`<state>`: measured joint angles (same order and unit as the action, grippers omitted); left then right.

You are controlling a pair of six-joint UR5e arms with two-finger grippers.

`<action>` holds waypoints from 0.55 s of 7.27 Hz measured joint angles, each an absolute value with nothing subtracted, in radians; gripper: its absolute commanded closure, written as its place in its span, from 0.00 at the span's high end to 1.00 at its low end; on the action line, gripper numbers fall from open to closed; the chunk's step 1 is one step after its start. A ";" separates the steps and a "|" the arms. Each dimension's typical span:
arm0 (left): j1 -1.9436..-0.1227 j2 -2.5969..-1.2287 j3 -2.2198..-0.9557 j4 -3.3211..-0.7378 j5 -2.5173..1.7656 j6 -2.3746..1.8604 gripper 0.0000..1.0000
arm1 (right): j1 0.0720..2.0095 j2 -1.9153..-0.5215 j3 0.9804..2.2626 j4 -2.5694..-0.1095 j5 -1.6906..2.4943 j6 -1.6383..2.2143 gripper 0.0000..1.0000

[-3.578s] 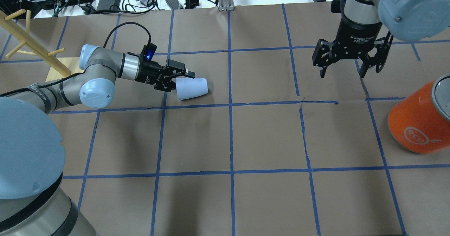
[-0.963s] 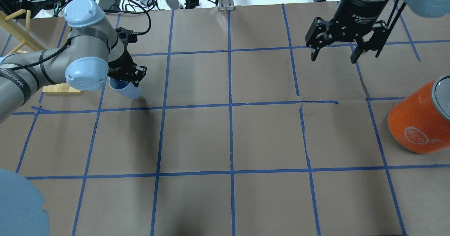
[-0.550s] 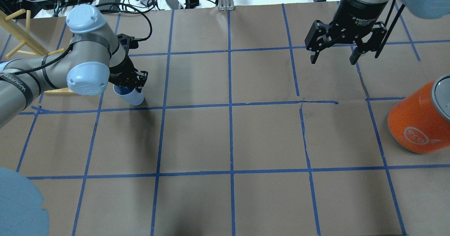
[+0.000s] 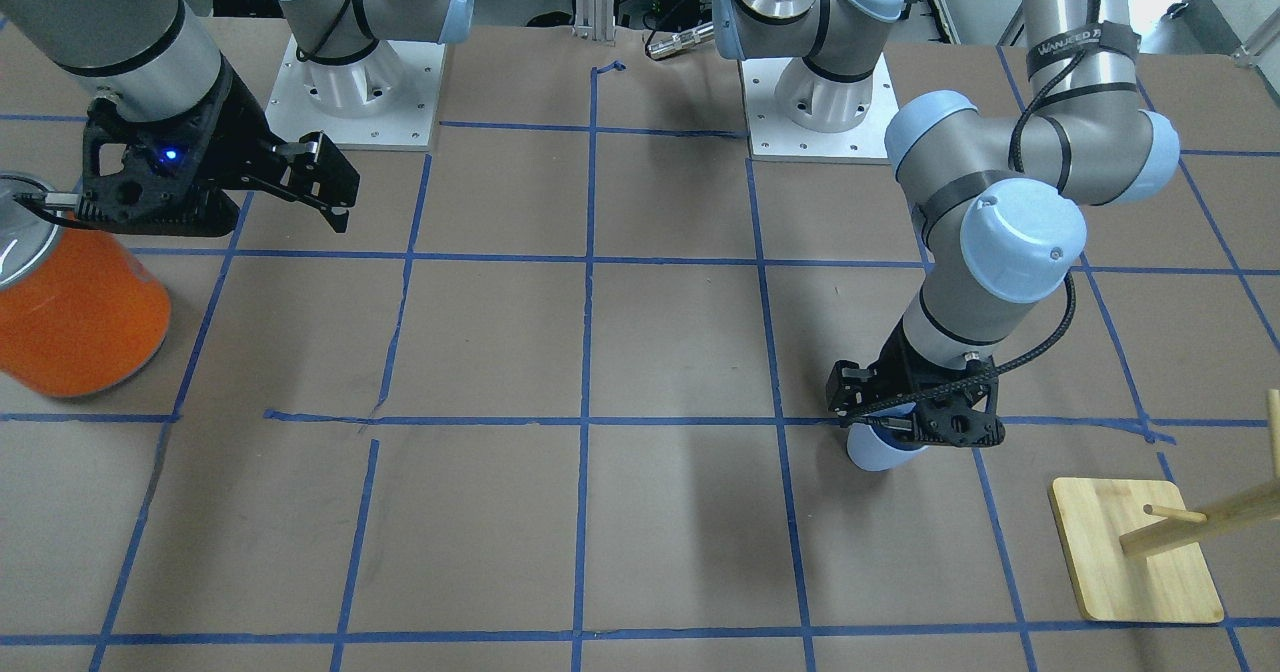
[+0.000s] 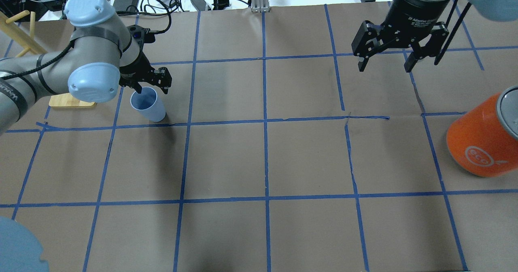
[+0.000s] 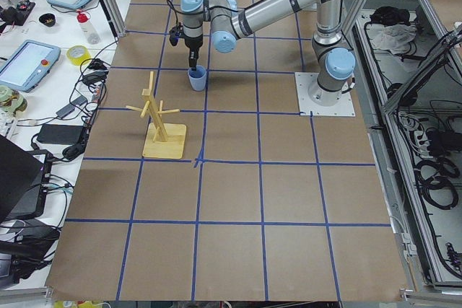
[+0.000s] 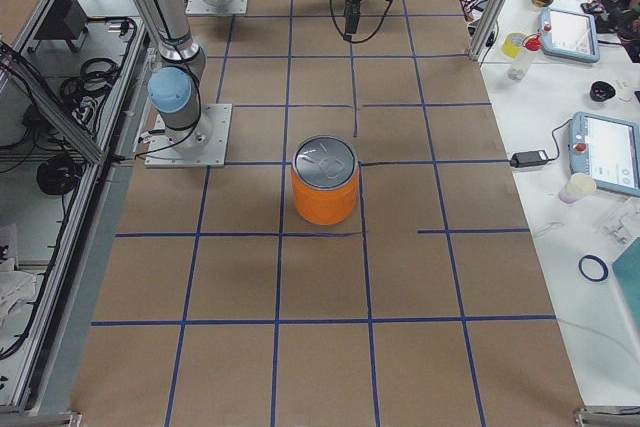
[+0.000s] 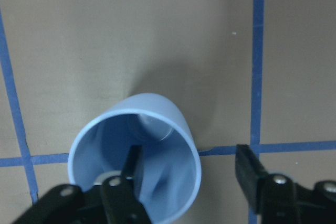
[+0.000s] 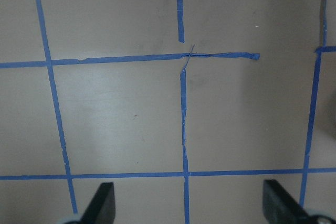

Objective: Flip cup

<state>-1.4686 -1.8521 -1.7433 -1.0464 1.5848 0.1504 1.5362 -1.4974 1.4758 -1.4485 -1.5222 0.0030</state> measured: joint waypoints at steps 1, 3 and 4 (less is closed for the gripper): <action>-1.475 -1.805 -1.721 -1.115 1.585 0.146 0.86 | 1.540 -1.513 1.475 -1.439 -1.520 0.005 1.00; -1.505 -1.671 -1.655 -1.306 1.586 0.140 0.87 | 1.549 -1.546 1.477 -1.415 -1.525 0.006 1.00; -1.520 -1.611 -1.604 -1.422 1.588 0.139 0.87 | 1.550 -1.547 1.481 -1.414 -1.529 0.001 1.00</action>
